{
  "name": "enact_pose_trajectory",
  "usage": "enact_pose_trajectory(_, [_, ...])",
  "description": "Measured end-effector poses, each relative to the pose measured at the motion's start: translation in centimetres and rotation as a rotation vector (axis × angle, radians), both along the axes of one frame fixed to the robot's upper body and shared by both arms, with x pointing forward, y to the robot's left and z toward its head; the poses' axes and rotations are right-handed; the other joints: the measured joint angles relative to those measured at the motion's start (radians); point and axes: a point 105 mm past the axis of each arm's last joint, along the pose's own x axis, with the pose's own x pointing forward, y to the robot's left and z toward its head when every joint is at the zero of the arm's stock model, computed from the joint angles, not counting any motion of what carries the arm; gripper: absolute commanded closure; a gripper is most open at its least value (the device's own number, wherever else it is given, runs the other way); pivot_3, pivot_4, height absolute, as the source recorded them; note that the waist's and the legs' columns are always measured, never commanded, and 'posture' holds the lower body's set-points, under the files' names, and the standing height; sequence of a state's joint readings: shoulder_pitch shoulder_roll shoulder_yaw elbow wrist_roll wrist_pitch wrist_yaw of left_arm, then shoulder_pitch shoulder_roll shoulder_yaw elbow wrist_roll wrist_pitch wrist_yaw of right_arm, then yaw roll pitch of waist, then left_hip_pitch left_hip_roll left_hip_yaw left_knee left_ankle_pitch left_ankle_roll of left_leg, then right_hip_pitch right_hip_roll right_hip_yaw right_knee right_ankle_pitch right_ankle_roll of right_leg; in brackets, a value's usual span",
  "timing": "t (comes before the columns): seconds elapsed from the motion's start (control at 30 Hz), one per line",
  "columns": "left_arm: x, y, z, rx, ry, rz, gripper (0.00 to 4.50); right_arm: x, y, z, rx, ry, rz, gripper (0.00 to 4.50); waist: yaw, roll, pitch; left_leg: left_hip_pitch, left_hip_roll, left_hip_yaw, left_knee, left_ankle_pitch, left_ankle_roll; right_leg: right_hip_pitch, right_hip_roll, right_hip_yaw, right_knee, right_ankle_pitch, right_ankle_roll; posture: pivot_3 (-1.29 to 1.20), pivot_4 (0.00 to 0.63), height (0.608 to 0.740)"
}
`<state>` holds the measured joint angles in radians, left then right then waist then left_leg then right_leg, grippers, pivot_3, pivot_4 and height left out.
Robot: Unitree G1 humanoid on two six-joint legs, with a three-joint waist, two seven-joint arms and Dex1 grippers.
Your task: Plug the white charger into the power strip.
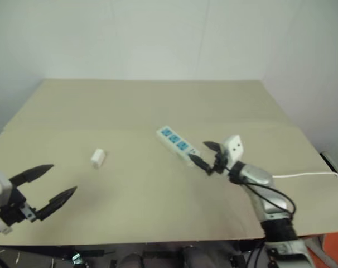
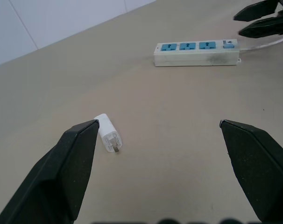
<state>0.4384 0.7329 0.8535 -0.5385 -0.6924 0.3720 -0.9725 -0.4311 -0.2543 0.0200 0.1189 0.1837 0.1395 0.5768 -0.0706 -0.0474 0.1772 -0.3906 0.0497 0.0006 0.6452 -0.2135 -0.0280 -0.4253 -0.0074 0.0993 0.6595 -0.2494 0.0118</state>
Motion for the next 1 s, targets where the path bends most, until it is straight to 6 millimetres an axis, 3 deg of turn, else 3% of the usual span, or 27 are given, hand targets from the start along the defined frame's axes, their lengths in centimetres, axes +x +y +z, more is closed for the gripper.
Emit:
enact_pose_trajectory(0.2, [0.0, -0.1, -0.1, -0.002, 0.005, -0.002, 0.00, 1.9, 1.3, -2.6, -0.038, 0.010, -0.067, 0.03, -0.002, 0.000, 0.000, 0.001, 0.000, 0.000, 0.000, 0.000, 0.000, 0.000, 0.000, 0.000, 0.001, 0.000, 0.000, 0.00, 0.150, 0.740])
enact_pose_trajectory(0.33, [-0.2, -0.4, -0.2, 0.001, 0.005, -0.009, 0.00, 2.9, 1.4, -3.0, -0.048, 0.004, -0.080, 0.03, -0.005, 0.000, 0.000, 0.001, 0.000, 0.000, 0.000, 0.000, 0.000, 0.001, 0.000, 0.000, 0.001, 0.000, -0.001, 0.00, 0.150, 0.740])
enact_pose_trajectory(0.6, [-0.4, -0.4, -0.5, -0.002, 0.017, -0.004, 0.00, 3.0, 1.9, -4.5, -0.072, 0.044, -0.037, 0.03, -0.010, 0.000, 0.000, 0.002, 0.000, 0.000, 0.000, 0.000, 0.000, 0.001, 0.000, 0.000, 0.002, 0.000, -0.001, 0.00, 0.150, 0.740])
enact_pose_trajectory(1.0, [-0.2, -0.5, -0.1, -0.002, -0.001, -0.010, 0.00, 3.3, 3.0, -4.6, -0.068, 0.069, 0.015, 0.03, -0.031, 0.000, 0.000, 0.003, 0.001, 0.000, 0.000, 0.000, 0.000, 0.002, 0.001, 0.000, 0.003, 0.000, -0.001, 0.00, 0.150, 0.740])
